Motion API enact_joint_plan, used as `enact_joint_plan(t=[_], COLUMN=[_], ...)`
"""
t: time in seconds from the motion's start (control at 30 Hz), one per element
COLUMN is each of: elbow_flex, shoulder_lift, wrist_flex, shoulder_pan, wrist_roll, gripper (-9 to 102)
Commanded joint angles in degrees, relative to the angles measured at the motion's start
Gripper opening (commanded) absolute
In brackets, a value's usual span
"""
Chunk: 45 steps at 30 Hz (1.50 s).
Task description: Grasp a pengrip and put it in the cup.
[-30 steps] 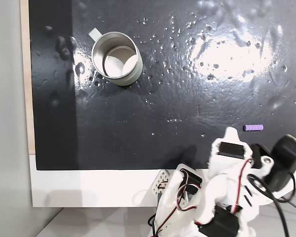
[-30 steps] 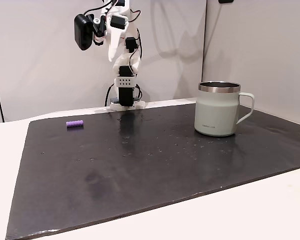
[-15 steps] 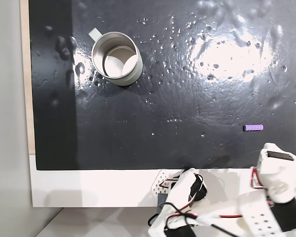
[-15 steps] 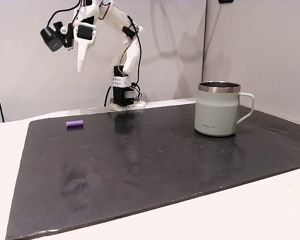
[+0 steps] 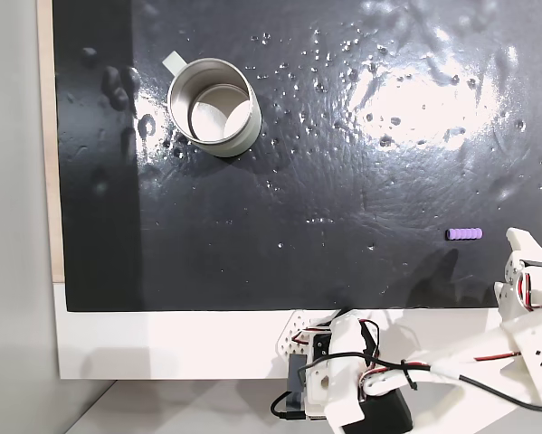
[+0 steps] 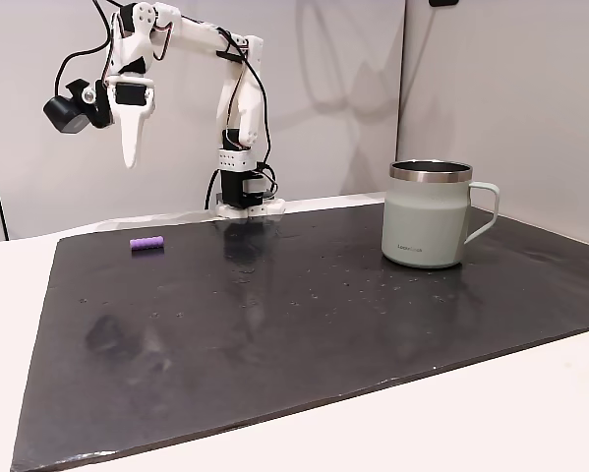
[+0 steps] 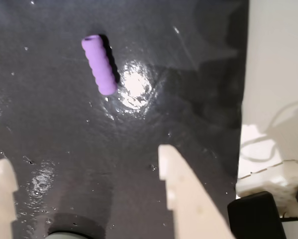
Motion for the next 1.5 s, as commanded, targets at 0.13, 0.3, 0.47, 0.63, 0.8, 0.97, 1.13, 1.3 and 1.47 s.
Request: enact_joint_plan(t=[0.13, 0.3, 0.47, 0.63, 0.8, 0.97, 1.13, 1.3, 1.47], elbow_flex=[-3.34, -3.96, -4.48, -4.48, -4.66, -5.01, -5.10, -6.24, -6.94], shoulder_lift=[-7.47, -11.95, -16.08, -19.34, -21.88, -24.35, -27.07, -30.41, -31.82], wrist_flex=[-5.54, -7.21, -8.79, -9.40, -9.84, -9.93, -11.51, -12.22, -12.22], shoulder_pan=[-3.34, -3.78, -4.75, -5.71, -5.89, -5.89, -5.98, -5.98, -5.89], wrist_roll=[0.18, -0.26, -0.62, -0.62, -0.53, -0.70, -0.79, -0.79, -0.70], gripper=[30, 29, 29, 29, 28, 27, 26, 23, 13])
